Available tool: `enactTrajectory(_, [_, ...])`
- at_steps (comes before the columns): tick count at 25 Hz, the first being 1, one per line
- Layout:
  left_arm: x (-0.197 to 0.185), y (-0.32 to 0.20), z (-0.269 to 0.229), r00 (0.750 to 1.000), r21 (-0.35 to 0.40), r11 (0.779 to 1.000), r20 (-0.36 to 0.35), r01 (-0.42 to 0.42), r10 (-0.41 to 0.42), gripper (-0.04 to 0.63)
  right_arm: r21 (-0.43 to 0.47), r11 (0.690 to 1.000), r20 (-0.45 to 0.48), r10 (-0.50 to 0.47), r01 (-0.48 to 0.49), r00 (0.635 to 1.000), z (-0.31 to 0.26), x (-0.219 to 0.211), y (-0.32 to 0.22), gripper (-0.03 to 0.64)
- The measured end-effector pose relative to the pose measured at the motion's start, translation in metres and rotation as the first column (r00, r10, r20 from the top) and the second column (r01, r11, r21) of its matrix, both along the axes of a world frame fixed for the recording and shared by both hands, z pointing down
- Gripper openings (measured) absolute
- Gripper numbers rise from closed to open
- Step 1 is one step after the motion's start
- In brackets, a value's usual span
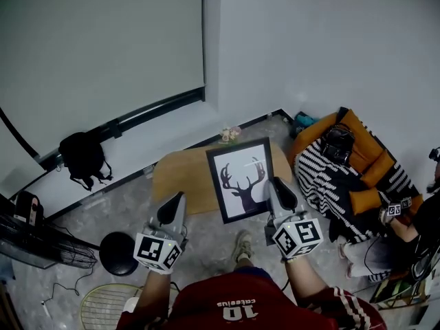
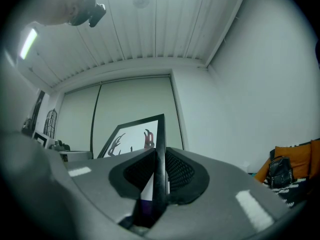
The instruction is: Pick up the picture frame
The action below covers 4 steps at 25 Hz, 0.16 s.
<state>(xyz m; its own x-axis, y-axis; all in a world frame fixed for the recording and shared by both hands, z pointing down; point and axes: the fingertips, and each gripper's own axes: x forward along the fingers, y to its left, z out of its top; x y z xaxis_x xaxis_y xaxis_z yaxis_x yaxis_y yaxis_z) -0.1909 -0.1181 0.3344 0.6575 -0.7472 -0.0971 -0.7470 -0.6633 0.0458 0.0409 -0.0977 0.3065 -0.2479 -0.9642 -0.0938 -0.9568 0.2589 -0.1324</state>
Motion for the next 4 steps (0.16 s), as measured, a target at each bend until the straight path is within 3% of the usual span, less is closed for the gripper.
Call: enactTrajectory(4, [-0.0017,0.0019,-0.0025,1.000,0.005,1.000,-0.003,0.000,0.000,0.003,0.004,1.000,-0.001,0.002,-0.002,1.000,-0.0031,-0.0016,0.0025,0.063])
